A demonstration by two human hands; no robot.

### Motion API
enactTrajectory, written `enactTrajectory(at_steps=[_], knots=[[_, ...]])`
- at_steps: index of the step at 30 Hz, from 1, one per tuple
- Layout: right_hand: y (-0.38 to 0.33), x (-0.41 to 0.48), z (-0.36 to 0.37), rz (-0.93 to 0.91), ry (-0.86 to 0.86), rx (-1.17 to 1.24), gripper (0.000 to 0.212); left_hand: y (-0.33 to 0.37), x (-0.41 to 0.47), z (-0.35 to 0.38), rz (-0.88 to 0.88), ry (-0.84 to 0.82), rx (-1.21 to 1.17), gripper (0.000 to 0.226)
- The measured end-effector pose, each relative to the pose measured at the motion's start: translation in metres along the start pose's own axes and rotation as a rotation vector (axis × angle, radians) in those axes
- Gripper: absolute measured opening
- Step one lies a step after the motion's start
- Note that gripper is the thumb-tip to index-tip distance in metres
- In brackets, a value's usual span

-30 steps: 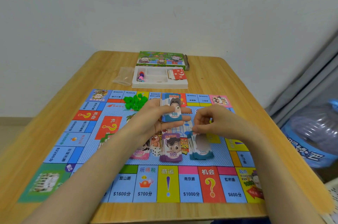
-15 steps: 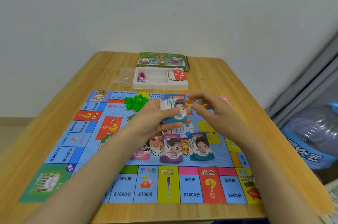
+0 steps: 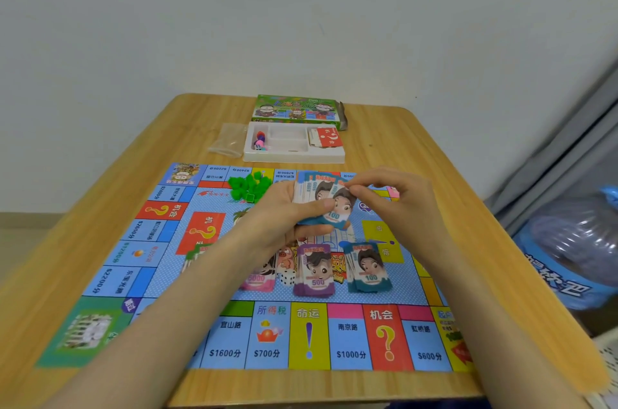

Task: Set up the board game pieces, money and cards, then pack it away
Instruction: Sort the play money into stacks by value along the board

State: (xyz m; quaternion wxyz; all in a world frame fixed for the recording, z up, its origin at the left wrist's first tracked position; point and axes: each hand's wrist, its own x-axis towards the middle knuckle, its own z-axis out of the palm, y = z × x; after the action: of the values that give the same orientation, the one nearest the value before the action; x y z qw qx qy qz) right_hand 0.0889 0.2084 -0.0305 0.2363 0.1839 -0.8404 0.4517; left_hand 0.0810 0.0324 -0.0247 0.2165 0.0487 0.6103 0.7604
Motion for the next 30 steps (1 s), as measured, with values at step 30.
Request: enactTrajectory(at_steps=[30], knots=[[0.006,0.002,-0.015,0.389,-0.63,-0.205,0.008,-0.002,0.003,-0.004,0.073,0.06,-0.036,0.016]])
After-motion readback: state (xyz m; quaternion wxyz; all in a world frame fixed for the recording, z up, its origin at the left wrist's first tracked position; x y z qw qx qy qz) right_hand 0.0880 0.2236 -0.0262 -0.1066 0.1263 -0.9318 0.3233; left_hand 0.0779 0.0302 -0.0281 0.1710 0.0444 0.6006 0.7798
